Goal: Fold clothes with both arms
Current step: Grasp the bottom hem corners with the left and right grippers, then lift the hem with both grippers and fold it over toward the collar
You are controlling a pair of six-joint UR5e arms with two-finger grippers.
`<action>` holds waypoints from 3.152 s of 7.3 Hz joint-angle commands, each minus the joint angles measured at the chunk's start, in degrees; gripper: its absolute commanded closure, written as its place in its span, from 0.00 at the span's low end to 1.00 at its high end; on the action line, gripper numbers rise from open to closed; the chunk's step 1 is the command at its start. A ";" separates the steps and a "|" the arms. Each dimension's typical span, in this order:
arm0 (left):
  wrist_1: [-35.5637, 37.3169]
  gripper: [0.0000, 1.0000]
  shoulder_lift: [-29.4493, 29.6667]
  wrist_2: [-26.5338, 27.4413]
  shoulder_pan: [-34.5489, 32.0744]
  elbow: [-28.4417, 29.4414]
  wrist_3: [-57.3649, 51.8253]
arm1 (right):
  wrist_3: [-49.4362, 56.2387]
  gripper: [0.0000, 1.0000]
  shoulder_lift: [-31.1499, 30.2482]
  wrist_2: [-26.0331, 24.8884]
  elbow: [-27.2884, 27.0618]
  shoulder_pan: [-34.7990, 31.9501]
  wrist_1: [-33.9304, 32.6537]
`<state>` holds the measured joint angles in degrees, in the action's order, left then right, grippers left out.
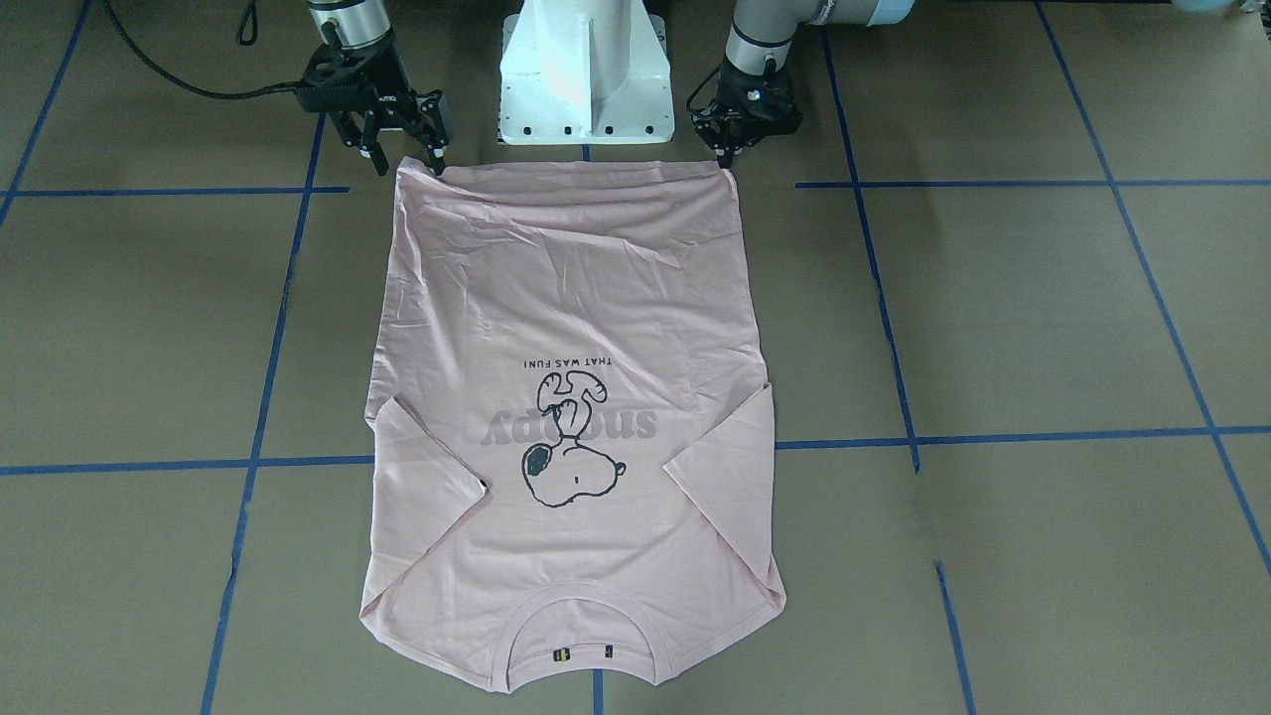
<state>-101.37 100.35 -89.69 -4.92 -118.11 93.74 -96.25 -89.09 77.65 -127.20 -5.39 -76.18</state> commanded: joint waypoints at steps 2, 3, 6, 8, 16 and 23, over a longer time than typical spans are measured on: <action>0.03 1.00 0.20 0.04 0.00 -0.01 -0.14 | -8.33 0.42 0.06 -4.78 0.90 6.09 -3.68; 0.03 1.00 0.20 -0.05 0.00 -0.10 -0.05 | -9.38 0.47 0.06 -5.40 1.94 6.36 -4.32; 0.03 1.00 0.29 -0.05 0.00 -0.10 0.04 | -9.48 0.48 -1.26 -6.37 3.97 7.77 -4.41; 0.03 1.00 0.20 -0.05 0.09 -0.19 0.21 | -9.48 0.47 -1.26 -7.15 4.41 8.29 -4.41; 0.12 1.00 1.34 -0.13 0.09 -1.24 0.12 | -13.08 1.00 -1.17 -8.48 3.28 9.00 -3.97; 33.08 1.00 12.76 -15.07 -13.69 -29.99 -8.27 | -8.11 1.00 2.77 8.65 -30.66 -0.47 -34.63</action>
<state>-70.87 110.93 -102.96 -15.23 -147.95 89.79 -107.77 -89.08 82.93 -156.38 -2.17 -106.70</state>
